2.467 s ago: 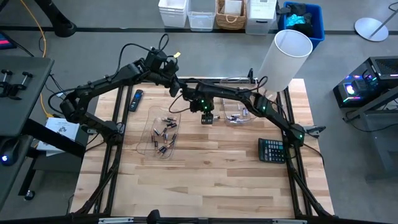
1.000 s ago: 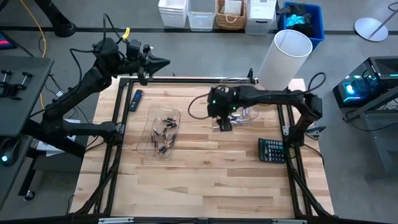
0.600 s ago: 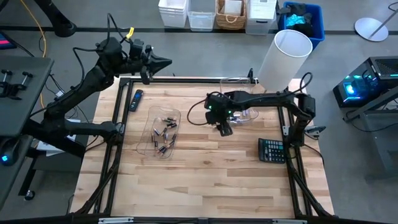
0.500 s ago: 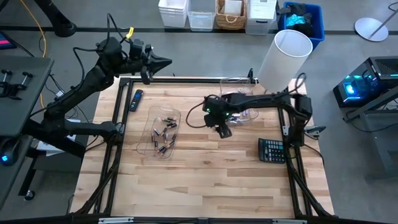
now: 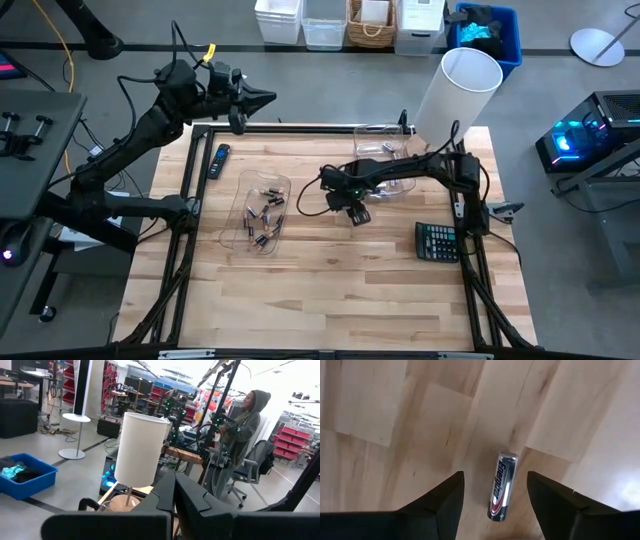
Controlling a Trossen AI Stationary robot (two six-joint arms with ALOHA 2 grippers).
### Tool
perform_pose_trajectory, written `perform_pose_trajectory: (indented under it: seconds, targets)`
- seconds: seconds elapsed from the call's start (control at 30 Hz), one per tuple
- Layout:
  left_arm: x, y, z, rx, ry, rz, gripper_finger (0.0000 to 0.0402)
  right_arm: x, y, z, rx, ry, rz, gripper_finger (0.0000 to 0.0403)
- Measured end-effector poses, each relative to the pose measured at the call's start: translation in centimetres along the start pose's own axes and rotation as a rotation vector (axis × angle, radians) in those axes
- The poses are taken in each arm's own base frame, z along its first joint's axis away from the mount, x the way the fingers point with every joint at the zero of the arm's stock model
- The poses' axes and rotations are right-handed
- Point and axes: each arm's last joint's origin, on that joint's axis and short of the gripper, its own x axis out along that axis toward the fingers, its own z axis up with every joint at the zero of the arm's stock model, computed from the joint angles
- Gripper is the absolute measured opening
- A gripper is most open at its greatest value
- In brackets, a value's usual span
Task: Sort batteries
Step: Put the silver battery into the right transparent bin
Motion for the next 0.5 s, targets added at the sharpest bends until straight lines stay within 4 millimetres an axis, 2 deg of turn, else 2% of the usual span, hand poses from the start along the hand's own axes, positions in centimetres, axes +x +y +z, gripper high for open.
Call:
perform_pose_trajectory:
  seconds: [0.17, 0.27, 0.33, 0.47, 0.5]
  targets:
    - [0.0, 0.0, 0.0, 0.002, 0.000, 0.000, 0.0000, 0.8, 0.1, 0.1, -0.002, 0.019, 0.007, 0.0194]
    - [0.0, 0.0, 0.0, 0.007, 0.000, 0.000, 0.0000, 1.3, 0.5, 0.4, -0.013, 0.024, 0.010, 0.0166]
    - [0.0, 0.0, 0.0, 0.017, -0.001, 0.001, 0.0000, 1.6, 0.8, 0.6, -0.023, 0.028, 0.011, 0.0134]
    - [0.0, 0.0, 0.0, 0.019, -0.003, 0.002, 0.0000, 1.4, 1.5, 1.0, -0.022, 0.028, 0.003, 0.0037]
    - [0.0, 0.1, 0.1, 0.020, -0.005, 0.005, 0.0000, 1.1, 1.5, 1.2, -0.023, 0.017, -0.001, 0.0032]
